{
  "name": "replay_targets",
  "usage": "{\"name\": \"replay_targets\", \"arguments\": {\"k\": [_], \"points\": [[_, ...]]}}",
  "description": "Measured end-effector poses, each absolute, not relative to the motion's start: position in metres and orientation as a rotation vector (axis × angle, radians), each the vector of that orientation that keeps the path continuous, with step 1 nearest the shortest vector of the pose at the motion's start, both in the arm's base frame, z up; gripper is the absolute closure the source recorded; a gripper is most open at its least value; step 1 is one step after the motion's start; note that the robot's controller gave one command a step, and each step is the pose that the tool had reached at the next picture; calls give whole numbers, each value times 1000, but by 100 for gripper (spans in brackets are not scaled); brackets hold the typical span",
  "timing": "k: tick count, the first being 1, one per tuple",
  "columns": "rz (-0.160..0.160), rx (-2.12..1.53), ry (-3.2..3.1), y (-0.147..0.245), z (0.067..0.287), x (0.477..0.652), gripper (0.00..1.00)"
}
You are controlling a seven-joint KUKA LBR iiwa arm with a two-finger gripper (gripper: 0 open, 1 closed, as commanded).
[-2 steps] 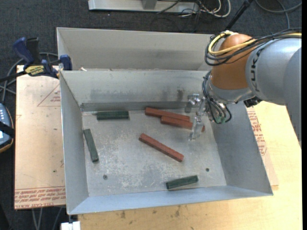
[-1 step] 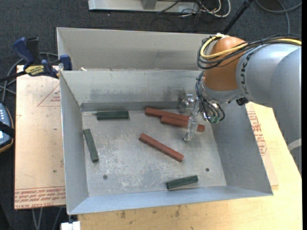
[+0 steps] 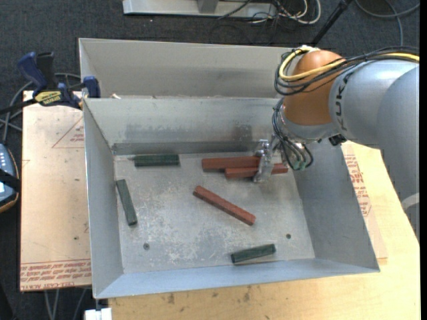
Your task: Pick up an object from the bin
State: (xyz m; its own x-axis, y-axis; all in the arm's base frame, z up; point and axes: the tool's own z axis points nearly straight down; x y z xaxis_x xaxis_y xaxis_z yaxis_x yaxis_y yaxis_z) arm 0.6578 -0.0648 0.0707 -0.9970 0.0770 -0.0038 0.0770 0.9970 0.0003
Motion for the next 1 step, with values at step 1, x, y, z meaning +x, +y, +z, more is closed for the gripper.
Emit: {"name": "replay_targets", "arguments": {"k": [1], "points": [[-5, -262, 3120, -114, 181, 649, 100]]}}
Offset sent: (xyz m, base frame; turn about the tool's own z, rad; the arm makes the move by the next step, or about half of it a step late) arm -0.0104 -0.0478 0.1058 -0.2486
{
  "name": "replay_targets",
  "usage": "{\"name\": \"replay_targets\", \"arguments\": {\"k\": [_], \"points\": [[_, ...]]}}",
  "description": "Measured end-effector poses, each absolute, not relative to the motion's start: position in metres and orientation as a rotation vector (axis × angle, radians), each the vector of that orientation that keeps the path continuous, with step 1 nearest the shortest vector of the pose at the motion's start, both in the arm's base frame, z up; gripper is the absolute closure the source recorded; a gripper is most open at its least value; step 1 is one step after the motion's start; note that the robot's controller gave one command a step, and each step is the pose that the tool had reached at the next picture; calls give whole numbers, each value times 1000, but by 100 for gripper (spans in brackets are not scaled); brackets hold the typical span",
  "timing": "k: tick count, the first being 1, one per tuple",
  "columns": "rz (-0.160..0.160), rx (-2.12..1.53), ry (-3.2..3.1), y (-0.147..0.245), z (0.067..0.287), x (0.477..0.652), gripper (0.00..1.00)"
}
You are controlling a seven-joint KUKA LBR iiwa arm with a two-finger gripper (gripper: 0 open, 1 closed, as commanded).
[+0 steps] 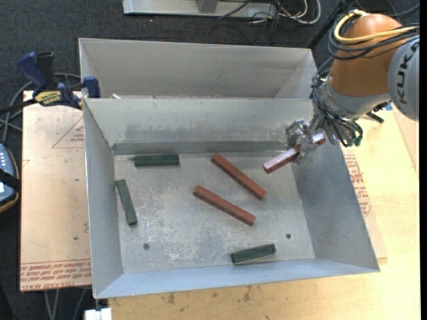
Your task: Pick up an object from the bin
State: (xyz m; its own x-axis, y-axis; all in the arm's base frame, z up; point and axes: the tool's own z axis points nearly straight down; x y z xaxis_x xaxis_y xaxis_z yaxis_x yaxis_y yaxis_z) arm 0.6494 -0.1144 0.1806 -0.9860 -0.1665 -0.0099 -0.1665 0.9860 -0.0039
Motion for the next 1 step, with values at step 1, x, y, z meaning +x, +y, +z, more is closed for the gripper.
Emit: {"name": "replay_targets", "arguments": {"k": [1], "points": [[-3, -224, 3120, -112, 260, 648, 100]]}}
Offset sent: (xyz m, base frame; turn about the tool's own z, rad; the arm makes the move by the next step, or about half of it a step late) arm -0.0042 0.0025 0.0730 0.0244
